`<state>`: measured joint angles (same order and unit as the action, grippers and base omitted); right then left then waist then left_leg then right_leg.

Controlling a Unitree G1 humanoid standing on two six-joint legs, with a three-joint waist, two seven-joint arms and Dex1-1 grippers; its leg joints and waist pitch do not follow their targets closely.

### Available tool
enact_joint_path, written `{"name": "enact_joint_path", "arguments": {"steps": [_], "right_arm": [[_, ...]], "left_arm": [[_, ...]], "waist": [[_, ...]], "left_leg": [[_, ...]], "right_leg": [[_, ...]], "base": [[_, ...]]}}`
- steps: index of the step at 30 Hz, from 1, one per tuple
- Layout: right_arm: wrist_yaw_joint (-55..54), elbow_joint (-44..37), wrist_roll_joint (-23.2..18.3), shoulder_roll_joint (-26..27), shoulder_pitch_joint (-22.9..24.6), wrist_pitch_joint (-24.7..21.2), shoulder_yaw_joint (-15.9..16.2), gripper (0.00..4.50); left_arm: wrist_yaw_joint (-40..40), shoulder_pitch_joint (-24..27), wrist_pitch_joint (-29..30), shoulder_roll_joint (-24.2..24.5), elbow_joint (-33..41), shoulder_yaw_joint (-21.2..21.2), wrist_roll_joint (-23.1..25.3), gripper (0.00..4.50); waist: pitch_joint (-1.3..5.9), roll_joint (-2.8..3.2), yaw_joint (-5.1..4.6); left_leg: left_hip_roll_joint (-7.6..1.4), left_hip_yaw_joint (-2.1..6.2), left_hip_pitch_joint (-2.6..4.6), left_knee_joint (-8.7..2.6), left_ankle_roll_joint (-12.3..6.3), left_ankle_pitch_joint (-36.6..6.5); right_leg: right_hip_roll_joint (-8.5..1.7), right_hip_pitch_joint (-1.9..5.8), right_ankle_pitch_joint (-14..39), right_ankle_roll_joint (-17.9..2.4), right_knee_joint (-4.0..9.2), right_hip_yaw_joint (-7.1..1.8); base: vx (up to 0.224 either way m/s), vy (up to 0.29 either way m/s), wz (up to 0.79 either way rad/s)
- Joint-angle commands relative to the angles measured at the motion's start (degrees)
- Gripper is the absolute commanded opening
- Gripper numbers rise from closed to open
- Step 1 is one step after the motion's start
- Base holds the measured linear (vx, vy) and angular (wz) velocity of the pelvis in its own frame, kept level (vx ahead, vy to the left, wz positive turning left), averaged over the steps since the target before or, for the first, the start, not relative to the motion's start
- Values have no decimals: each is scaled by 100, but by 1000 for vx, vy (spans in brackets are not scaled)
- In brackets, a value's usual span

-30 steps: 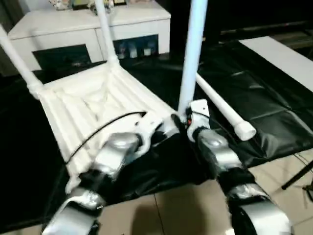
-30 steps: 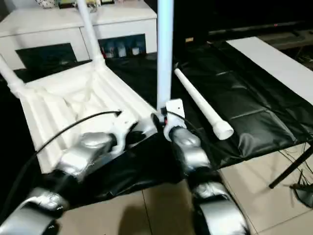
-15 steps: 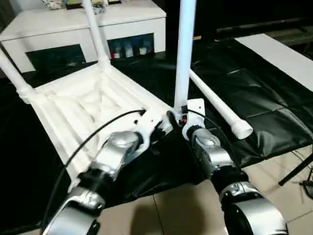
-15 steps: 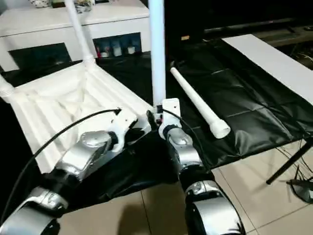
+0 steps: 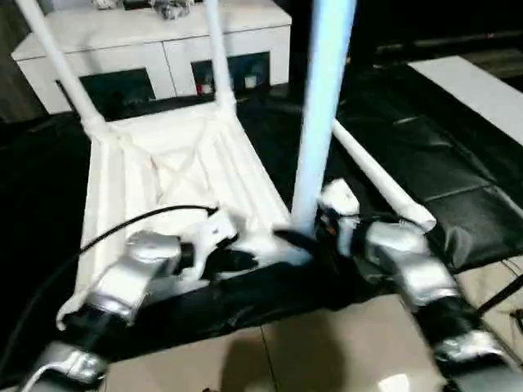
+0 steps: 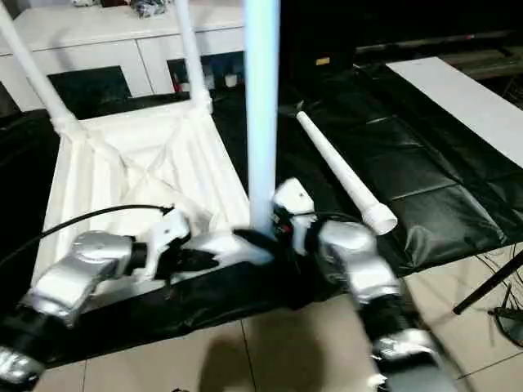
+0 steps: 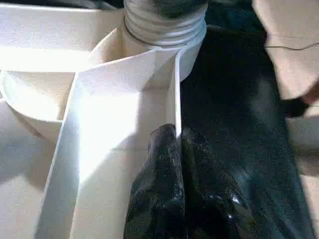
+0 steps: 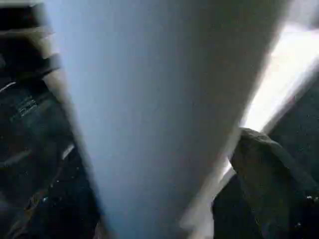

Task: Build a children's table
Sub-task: Rotate leg to tighten

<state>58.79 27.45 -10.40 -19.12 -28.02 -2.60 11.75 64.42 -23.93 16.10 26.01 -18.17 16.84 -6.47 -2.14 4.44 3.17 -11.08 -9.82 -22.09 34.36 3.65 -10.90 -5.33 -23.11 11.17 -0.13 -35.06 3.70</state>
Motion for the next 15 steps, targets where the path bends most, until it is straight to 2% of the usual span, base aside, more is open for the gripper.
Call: {"name": "enact_joint_path", "arguments": {"steps": [1, 5, 9, 14, 15], "right_arm": [[540, -196, -37, -243, 115, -252, 152, 377], [884, -155, 69, -382, 115, -295, 266, 377], [757, -64, 201, -405, 50, -238, 328, 377], [510, 81, 196, -244, -43, -136, 218, 377], [512, 76, 171, -217, -48, -154, 201, 362]], "left_arm": [[379, 31, 40, 134, 280, 30, -165, 0], [516, 80, 72, 210, 375, 56, -203, 0], [527, 106, 113, 226, 423, 62, -216, 0], [518, 109, 123, 216, 430, 54, -214, 0], [520, 108, 119, 214, 428, 53, -215, 0]], "waist": [[350, -57, 9], [346, -59, 15], [358, -67, 25], [364, -71, 24], [367, -69, 25]], "left_leg": [[-181, 4, 91, -393, -571, -1006], [-181, 8, 84, -398, -502, -971], [-173, 9, 88, -383, -491, -841], [-163, 7, 84, -369, -537, -737], [-166, 7, 88, -367, -542, -737]], "right_leg": [[-236, 308, 364, -1532, 339, -189], [-239, 292, 455, -1548, 338, -194], [-241, 295, 366, -1557, 328, -197], [-240, 299, 244, -1582, 314, -192], [-240, 299, 243, -1579, 312, -191]], "base": [[0, 0, 0], [0, 0, 0], [0, 0, 0], [0, 0, 0], [0, 0, 0]]}}
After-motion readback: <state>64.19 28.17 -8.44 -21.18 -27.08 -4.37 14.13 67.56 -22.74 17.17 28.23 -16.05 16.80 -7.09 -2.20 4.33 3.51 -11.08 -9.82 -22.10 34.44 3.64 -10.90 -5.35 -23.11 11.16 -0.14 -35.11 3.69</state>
